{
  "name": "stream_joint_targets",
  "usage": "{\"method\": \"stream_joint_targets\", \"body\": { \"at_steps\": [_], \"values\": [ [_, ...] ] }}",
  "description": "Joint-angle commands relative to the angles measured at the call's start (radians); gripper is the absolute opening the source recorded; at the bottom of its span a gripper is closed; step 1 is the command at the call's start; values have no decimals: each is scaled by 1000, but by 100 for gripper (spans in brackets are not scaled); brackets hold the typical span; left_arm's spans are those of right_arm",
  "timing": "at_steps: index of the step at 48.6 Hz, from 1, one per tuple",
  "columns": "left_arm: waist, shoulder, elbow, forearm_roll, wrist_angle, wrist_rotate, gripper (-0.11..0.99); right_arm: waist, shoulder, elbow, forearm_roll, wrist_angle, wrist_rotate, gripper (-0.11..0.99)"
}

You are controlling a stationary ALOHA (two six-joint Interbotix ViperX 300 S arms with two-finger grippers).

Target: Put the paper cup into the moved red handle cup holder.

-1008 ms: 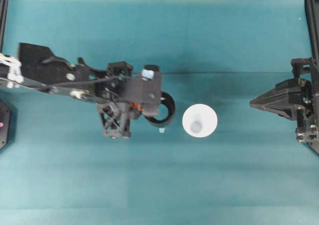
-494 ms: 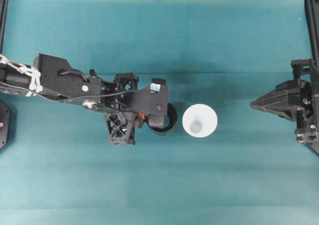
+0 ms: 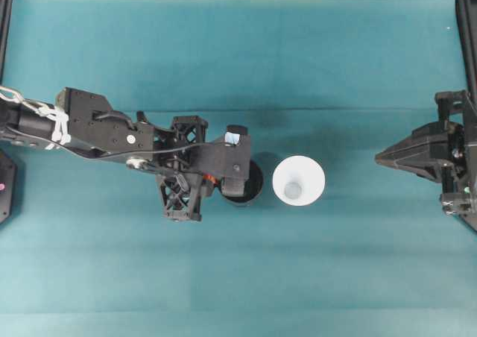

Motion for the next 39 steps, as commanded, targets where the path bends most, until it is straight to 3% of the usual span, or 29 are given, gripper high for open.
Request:
{"method": "stream_joint_targets", "body": {
  "at_steps": [1,17,31,33,39],
  "values": [
    [-2,2,-2,2,-5,-6,30,-3,5,-5,3,-5,6,-11],
    [5,-2,5,2,-69,-9,30,-3,3,3,3,-5,6,-11],
    [12,-2,8,0,-64,-9,30,-3,5,8,3,-6,8,-11],
    [11,-2,9,0,-64,-11,38,-3,5,8,3,-5,8,-11],
    [9,-5,14,0,-66,-11,77,-3,5,8,3,-6,9,-11]
  ]
}}
